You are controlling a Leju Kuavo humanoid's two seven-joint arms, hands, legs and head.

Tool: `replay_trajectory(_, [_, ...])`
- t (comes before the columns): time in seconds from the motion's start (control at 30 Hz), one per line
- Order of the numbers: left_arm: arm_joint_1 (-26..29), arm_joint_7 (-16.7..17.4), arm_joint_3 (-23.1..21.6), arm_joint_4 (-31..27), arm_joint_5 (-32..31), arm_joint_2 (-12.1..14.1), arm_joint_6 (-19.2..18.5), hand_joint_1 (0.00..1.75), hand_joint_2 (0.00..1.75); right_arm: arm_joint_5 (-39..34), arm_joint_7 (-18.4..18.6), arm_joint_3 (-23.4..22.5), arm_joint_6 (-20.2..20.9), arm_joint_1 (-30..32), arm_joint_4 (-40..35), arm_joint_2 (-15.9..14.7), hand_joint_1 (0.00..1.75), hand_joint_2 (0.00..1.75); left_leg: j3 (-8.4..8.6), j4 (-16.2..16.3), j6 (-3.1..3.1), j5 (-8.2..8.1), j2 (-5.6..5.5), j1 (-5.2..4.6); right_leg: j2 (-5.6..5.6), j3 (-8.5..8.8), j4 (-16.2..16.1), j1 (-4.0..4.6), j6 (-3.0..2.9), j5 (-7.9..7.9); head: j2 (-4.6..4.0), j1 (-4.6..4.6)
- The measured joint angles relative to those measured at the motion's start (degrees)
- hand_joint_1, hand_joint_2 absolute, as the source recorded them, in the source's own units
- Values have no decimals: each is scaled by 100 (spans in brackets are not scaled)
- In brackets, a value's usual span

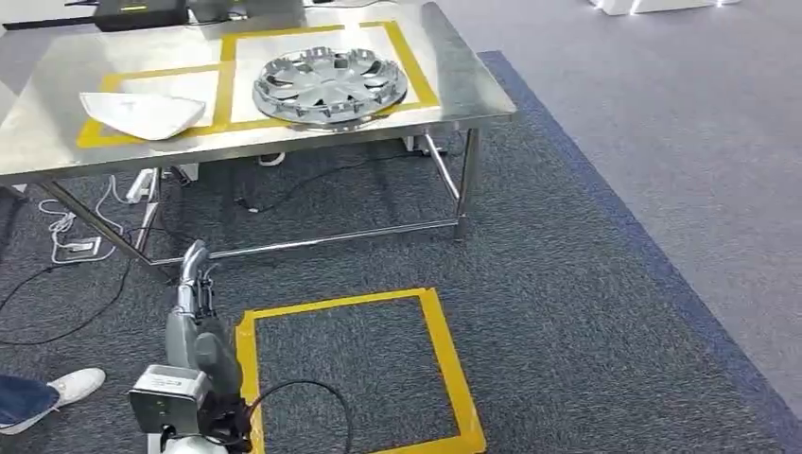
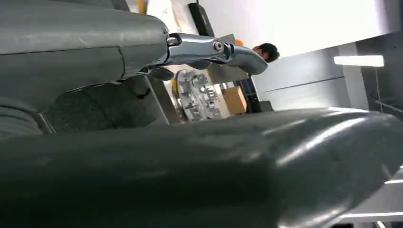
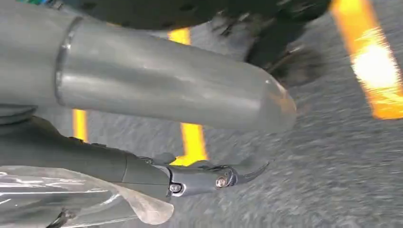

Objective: Take the parts from the cabinet and place them on the table.

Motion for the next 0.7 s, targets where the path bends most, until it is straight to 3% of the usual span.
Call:
replay_trajectory(0.03, [-4,2,0,2,0,0,24,0,0,105,59,81,-101,11,0,11,0,0,218,-447,27,266,-24,0,44,3,5,1,8,5,0,2])
replay_trajectory(0.07, [-17,2,0,2,0,0,26,0,0,167,101,158,-173,13,2,24,0,0,471,-991,67,541,-128,-1,97,9,10,2,21,13,0,-2])
replay_trajectory(0.1, [-28,4,0,2,-2,2,28,0,0,202,127,230,-215,11,4,42,0,0,628,-1373,111,627,-338,0,130,-12,11,-6,41,26,0,4])
replay_trajectory(0.13, [-28,7,0,4,-2,4,28,0,0,215,147,276,-263,-7,4,53,0,0,653,-1479,123,600,-368,6,194,-58,46,29,67,37,0,4])
replay_trajectory(0.23, [-41,20,2,4,-103,11,42,0,0,342,215,405,-331,26,9,81,0,0,606,-1483,162,609,-297,-25,262,-137,18,-12,187,115,0,0])
replay_trajectory(0.27, [-45,26,0,6,-138,4,44,0,0,375,228,440,-340,32,9,81,0,0,614,-1559,198,665,-240,29,269,-179,38,0,209,96,0,-2])
replay_trajectory(0.3, [-50,35,0,7,-179,4,44,0,0,412,239,468,-352,38,11,81,0,0,618,-1573,225,686,-179,35,94,-257,145,3,225,-15,0,11])
replay_trajectory(0.33, [-52,48,0,7,-277,2,44,0,0,451,256,521,-381,29,17,87,0,0,592,-1572,252,700,-145,34,-22,-400,468,-1,247,-243,0,63])
replay_trajectory(0.4, [-35,125,7,22,-455,-7,44,0,0,568,296,604,-453,12,24,96,0,0,554,-1567,260,707,-16,21,-118,-834,1446,-18,296,-692,0,61])
replay_trajectory(0.43, [-34,166,7,39,-581,-15,48,0,0,654,324,669,-512,20,33,112,0,0,540,-1560,263,710,43,19,-131,-983,1798,-20,318,-798,0,66])
replay_trajectory(0.47, [-35,220,7,57,-692,-24,61,0,0,722,344,724,-560,33,37,118,0,0,538,-1557,262,711,90,19,-139,-987,1847,-20,324,-760,0,66])
replay_trajectory(0.5, [-31,268,7,72,-801,-30,61,0,0,766,361,770,-606,45,39,120,0,0,540,-1552,261,710,136,19,-149,-852,1652,-21,327,-610,0,66])
replay_trajectory(0.57, [-38,385,13,105,-1063,-57,68,0,0,834,433,866,-733,46,42,138,0,0,545,-1531,242,697,214,19,-246,-256,594,-19,301,-121,0,68])
replay_trajectory(0.6, [-41,422,13,118,-1115,-68,68,0,0,847,453,901,-783,32,42,171,0,0,550,-1525,217,682,242,3,-437,-14,126,-7,281,-61,0,70])
replay_trajectory(0.63, [-43,455,13,129,-1130,-70,72,0,0,854,468,930,-810,8,44,184,0,0,531,-1492,185,665,271,-49,-520,84,9,42,243,-120,0,77])
replay_trajectory(0.67, [-48,502,13,146,-1145,-70,77,0,0,858,486,956,-848,1,46,198,0,0,519,-1490,158,681,297,-54,-464,50,32,28,190,-95,0,63])
replay_trajectory(0.7, [-48,535,13,164,-1154,-70,79,0,0,856,497,960,-886,3,50,217,0,0,521,-1489,146,688,336,-53,-426,35,42,36,174,-89,0,72])
